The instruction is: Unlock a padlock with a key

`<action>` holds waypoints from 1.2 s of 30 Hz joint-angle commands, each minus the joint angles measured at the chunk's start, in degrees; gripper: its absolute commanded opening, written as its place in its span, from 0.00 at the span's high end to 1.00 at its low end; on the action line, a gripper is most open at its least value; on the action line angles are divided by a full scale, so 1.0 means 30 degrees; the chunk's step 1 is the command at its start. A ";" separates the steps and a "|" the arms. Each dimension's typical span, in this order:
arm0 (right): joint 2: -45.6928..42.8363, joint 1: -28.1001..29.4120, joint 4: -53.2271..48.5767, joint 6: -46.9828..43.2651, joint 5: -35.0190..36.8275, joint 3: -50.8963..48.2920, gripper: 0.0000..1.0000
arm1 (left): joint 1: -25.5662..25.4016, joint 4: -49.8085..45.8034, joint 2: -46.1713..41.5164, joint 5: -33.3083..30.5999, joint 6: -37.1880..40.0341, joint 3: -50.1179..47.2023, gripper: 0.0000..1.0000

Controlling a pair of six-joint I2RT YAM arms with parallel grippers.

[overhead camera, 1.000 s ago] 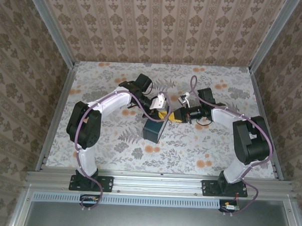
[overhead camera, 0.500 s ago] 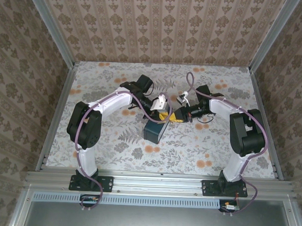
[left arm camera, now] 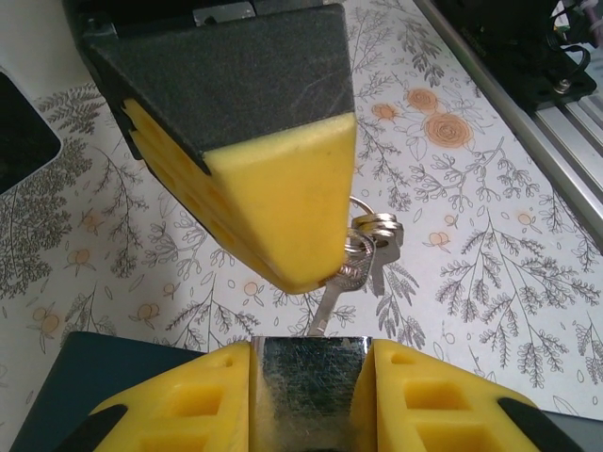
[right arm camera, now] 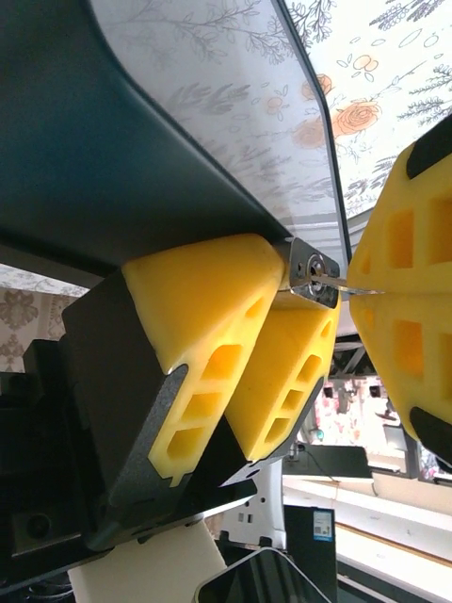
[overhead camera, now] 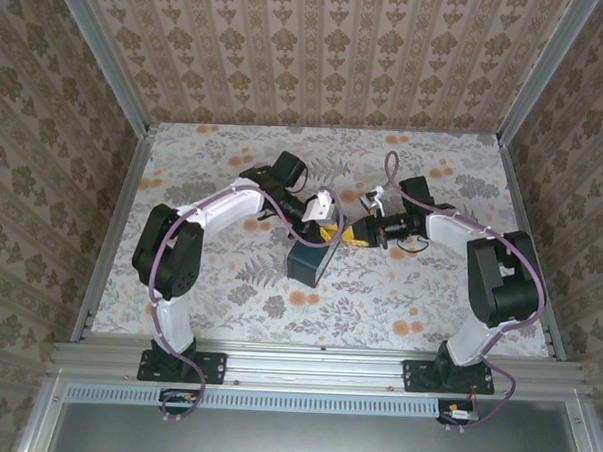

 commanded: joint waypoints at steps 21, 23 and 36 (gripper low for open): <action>-0.0512 -0.0276 0.3493 0.0197 0.0614 -0.0790 1.00 | -0.0434 -0.0923 -0.0246 0.1848 -0.0645 0.0326 0.87; -0.0951 -0.0038 0.4489 0.0824 0.1050 -0.1162 1.00 | -0.0463 -0.0987 -0.0176 0.1849 -0.0675 0.0404 0.87; -0.2243 0.0574 0.5415 0.1774 0.2424 -0.2002 1.00 | -0.0463 -0.1046 0.0178 0.1614 -0.1072 0.0662 0.87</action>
